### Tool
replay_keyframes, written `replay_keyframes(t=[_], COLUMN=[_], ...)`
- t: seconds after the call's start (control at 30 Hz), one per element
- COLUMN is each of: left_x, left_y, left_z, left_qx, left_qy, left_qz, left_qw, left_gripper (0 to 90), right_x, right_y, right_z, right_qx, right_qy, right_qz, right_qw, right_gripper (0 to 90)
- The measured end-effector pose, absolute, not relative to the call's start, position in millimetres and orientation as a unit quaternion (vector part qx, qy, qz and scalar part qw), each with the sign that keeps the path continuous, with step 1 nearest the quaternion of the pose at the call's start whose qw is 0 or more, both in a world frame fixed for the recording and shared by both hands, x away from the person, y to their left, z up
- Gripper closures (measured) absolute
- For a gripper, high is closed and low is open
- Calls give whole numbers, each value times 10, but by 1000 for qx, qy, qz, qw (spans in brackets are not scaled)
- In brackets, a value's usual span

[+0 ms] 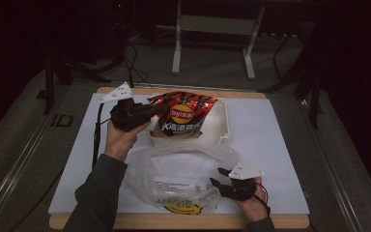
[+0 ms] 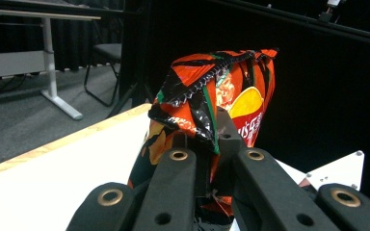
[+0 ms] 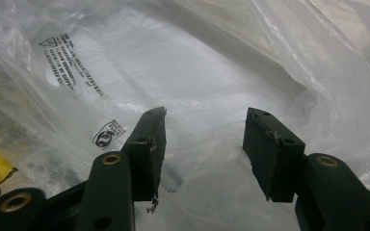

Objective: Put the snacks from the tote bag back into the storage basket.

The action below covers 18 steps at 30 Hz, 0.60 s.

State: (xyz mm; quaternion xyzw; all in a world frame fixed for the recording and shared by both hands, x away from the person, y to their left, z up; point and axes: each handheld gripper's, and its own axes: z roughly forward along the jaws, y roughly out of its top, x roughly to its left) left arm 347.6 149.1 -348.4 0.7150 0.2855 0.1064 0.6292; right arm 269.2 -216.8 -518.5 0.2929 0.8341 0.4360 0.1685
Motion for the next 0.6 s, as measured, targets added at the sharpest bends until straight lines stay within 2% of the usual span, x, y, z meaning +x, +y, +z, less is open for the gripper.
replay_keyframes(t=[0.6], left_x=[3687], left_y=[1483], left_z=[-3597], left_qx=[709], left_qy=[299], left_qz=[96], left_qw=[632], left_gripper=[890], right_x=[2694], right_y=[-2173], right_z=[-5187], right_qx=[292], right_qy=[834], right_qz=[436], right_qw=[169], right_gripper=[496])
